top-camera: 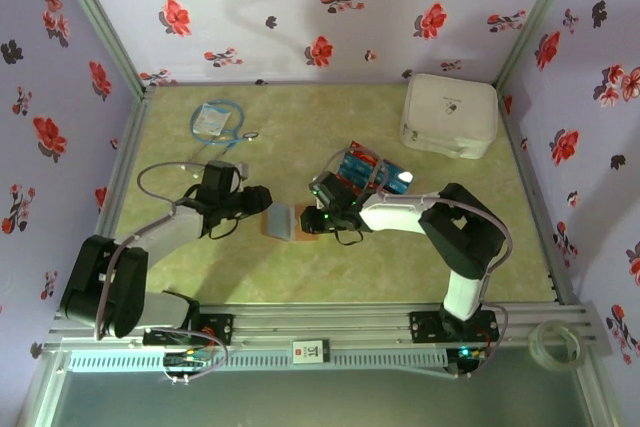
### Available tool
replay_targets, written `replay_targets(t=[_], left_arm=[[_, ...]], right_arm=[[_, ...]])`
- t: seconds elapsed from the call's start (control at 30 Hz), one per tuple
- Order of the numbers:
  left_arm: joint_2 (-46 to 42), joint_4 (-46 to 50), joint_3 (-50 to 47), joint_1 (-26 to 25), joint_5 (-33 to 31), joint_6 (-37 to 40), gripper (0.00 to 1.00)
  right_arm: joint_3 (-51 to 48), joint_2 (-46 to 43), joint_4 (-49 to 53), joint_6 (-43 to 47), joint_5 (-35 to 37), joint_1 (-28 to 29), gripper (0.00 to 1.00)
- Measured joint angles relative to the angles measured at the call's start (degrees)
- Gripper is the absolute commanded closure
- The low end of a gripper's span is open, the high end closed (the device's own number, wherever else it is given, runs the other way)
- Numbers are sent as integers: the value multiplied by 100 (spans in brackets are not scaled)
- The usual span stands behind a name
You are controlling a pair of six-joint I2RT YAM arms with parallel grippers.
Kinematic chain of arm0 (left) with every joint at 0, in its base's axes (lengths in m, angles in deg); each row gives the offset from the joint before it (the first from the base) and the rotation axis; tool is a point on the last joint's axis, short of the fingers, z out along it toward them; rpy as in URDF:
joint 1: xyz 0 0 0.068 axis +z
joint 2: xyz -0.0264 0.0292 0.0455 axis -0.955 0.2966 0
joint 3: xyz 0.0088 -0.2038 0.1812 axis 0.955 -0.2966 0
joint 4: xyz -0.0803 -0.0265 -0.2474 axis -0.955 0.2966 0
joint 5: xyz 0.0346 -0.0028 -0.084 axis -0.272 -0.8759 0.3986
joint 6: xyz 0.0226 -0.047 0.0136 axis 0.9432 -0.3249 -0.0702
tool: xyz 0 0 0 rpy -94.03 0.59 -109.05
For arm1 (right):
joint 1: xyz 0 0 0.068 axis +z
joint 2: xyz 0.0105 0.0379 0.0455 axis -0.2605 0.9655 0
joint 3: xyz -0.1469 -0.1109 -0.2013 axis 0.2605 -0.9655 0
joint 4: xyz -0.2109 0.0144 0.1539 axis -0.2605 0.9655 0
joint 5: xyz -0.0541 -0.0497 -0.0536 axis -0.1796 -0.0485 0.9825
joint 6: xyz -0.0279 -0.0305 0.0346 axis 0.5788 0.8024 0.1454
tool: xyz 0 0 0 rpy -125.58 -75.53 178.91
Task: Put the credit cards into the card holder
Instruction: Open the card holder at the center of the table.
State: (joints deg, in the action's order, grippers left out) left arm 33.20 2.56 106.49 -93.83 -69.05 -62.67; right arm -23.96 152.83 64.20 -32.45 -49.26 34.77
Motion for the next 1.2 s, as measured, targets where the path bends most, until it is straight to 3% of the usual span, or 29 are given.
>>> replay_targets(t=[0.07, 0.2, 0.6, 1.2], left_arm=[[-109, 9, -68, 50, -74, -35, 48], [-208, 20, -138, 160, -140, -61, 47], [-216, -87, -450, 210, -129, -33, 64], [-140, -540, -573, 271, 109, -39, 76]], right_arm=[[-17, 7, -66, -13, 2, -4, 72], [-44, 11, -127, -50, 0, -11, 72], [-68, 61, -273, -59, 0, -11, 73], [-144, 90, -485, -192, -2, -26, 74]])
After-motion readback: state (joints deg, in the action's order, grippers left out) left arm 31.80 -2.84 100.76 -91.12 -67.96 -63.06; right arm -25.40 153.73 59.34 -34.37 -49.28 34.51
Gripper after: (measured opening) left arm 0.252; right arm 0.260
